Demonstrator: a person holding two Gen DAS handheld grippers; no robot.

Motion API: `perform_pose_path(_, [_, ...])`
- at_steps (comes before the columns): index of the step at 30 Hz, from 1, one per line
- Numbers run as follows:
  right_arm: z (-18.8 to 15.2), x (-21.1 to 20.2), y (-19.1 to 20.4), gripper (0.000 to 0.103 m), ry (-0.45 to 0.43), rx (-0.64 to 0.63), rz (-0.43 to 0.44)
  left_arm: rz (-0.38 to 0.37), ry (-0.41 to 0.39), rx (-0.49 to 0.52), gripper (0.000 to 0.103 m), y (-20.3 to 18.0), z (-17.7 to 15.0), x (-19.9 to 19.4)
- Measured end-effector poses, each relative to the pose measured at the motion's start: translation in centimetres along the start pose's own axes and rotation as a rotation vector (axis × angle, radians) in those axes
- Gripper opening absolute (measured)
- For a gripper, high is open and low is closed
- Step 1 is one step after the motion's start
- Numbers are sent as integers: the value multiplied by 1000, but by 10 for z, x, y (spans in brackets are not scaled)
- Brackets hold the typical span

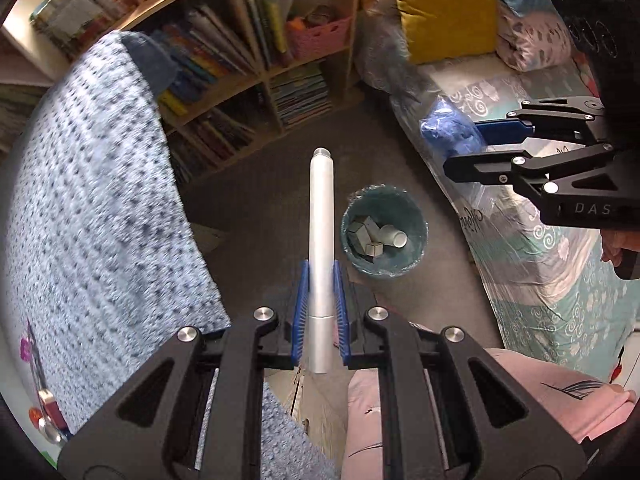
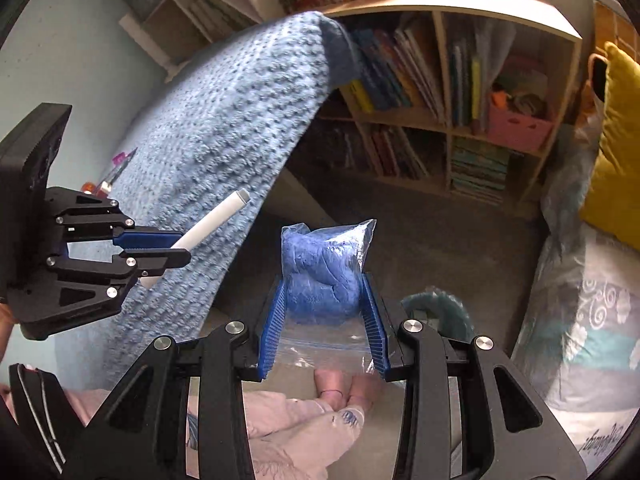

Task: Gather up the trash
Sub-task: 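Lift the stick and bag and carry them over the wastebasket, then open the left tool while the right tool opens, dropping stick and bag into the wastebasket, then swing both open tools back over the can, gum pack and toothbrush package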

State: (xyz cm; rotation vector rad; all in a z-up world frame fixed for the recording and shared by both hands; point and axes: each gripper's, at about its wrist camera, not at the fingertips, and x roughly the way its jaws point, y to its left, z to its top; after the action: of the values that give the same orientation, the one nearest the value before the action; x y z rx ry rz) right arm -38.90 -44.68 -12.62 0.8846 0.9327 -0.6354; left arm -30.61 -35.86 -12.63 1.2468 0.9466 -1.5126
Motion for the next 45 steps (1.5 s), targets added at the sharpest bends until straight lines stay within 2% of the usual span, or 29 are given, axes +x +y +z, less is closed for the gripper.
perform_pose_path(6, [-30, -12, -28, 39, -13, 120, -46, -75, 44, 124, 11, -40, 24, 26])
perform_pose_path(14, [-64, -16, -63, 39, -14, 248, -65, -125, 99, 261, 11, -86, 42, 55])
perform_pose_path(18, [-72, -13, -73, 39, -1, 277, -66, -159, 123, 311, 11, -104, 46, 68])
perform_pose_path(25, [-80, -7, -87, 40, 18, 292, -68, -158, 142, 371, 12, -125, 51, 81])
perform_pose_path(27, [-81, -7, -91, 45, 17, 294, -68, -148, 132, 377, 14, -128, 52, 83])
perform_pose_path(28, [-81, -6, -92, 50, 17, 294, -73, -140, 129, 378, 28, -129, 53, 84])
perform_pose_path(29, [-81, -7, -93, 57, 14, 292, -92, -131, 128, 379, 37, -130, 54, 85])
perform_pose_path(30, [-82, -7, -94, 58, 14, 293, -91, -122, 122, 384, 47, -131, 55, 85])
perform_pose_path(39, [-82, -8, -101, 58, 9, 322, -95, -108, 107, 393, 54, -127, 59, 84])
perform_pose_path(45, [-83, -8, -98, 58, 13, 322, -102, -113, 104, 385, 54, -124, 57, 83])
